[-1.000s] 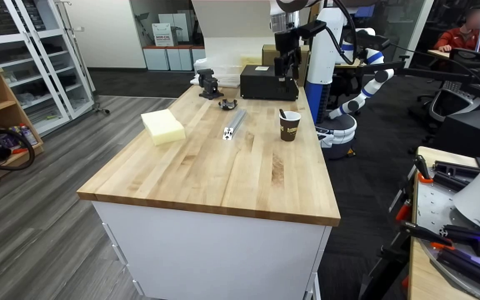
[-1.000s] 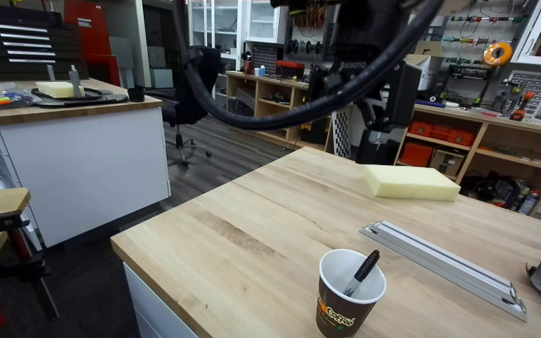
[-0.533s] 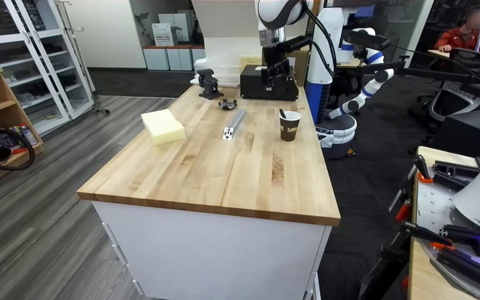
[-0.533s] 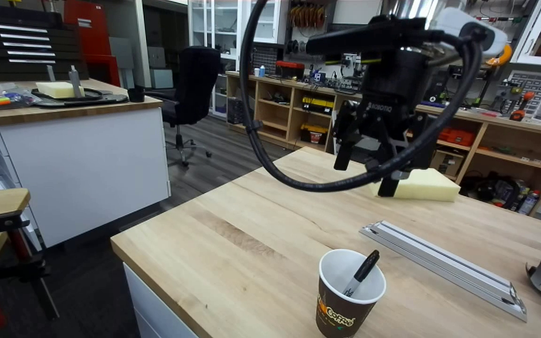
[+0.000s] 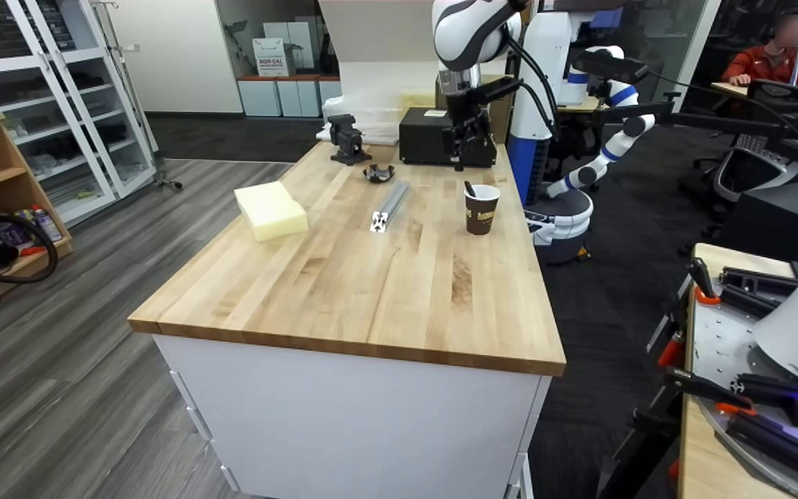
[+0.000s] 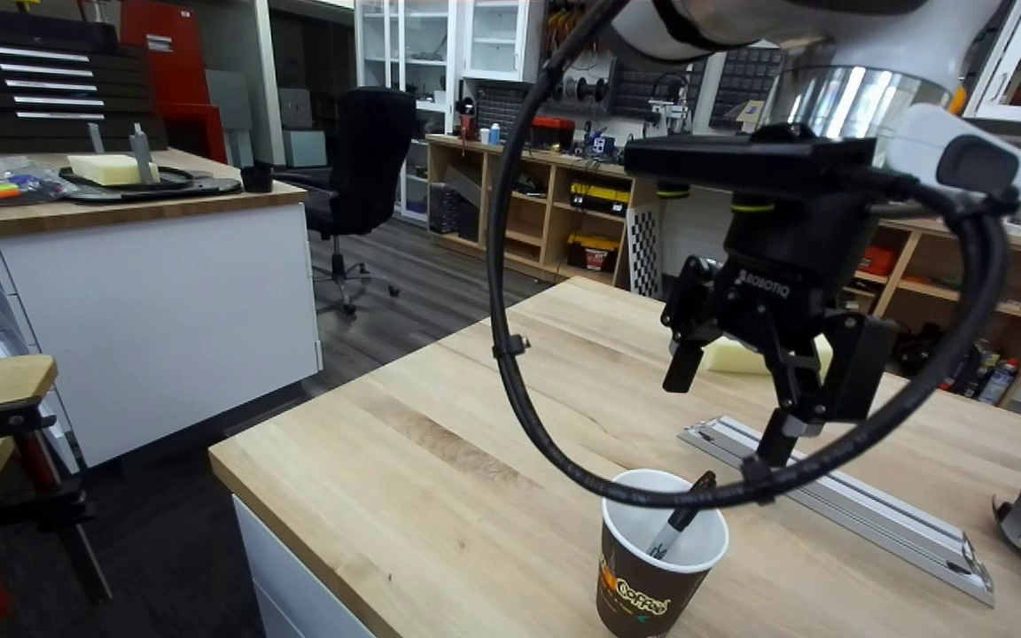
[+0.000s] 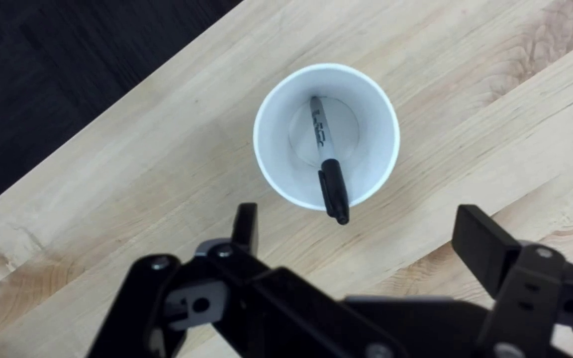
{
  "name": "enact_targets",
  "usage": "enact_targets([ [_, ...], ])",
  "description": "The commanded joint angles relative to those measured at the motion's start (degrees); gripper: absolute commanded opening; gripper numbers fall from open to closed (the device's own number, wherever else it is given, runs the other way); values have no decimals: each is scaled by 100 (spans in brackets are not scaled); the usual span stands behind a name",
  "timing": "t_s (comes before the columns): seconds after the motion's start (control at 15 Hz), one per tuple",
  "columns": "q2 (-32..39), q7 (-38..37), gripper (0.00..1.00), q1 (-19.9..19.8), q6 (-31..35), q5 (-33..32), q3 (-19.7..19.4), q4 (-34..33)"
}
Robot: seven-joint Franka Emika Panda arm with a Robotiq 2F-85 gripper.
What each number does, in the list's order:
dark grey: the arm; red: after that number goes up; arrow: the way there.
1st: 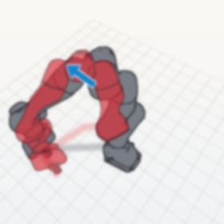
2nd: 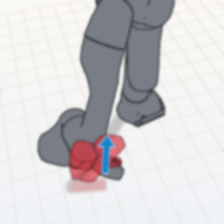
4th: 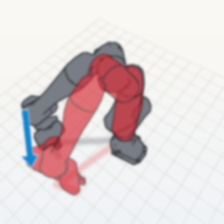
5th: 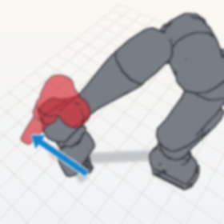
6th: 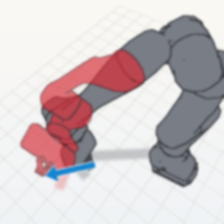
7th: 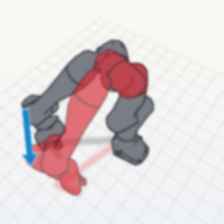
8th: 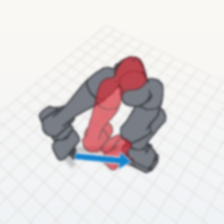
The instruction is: Take the black pen out of the brown cup
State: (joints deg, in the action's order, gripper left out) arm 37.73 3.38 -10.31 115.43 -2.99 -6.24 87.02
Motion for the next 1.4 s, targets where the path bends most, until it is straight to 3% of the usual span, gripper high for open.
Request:
enact_targets([
  [0.0, 183, -7, 100, -185, -20, 199, -8, -147],
  [0.2, 235, 33, 100, -289, -54, 348, 25, -108],
  [0.27, 253, 31, 84, -299, -55, 385, 28, -100],
  [0.33, 279, 29, 78, -305, -56, 423, 34, -113],
  [0.4, 284, 26, 94, -302, -50, 450, 38, -115],
  [0.67, 314, 47, 100, -300, -69, 578, 62, -227],
  [0.73, 318, 47, 97, -299, -72, 602, 65, -245],
  [0.8, 329, 60, 76, -300, -71, 624, 75, -275],
  [1.13, 415, 66, 46, -283, -37, 676, 107, -427],
  [1.2, 447, 71, 42, -280, -22, 674, 114, -464],
  [1.33, 517, 84, 48, -284, -9, 675, 125, -532],
])
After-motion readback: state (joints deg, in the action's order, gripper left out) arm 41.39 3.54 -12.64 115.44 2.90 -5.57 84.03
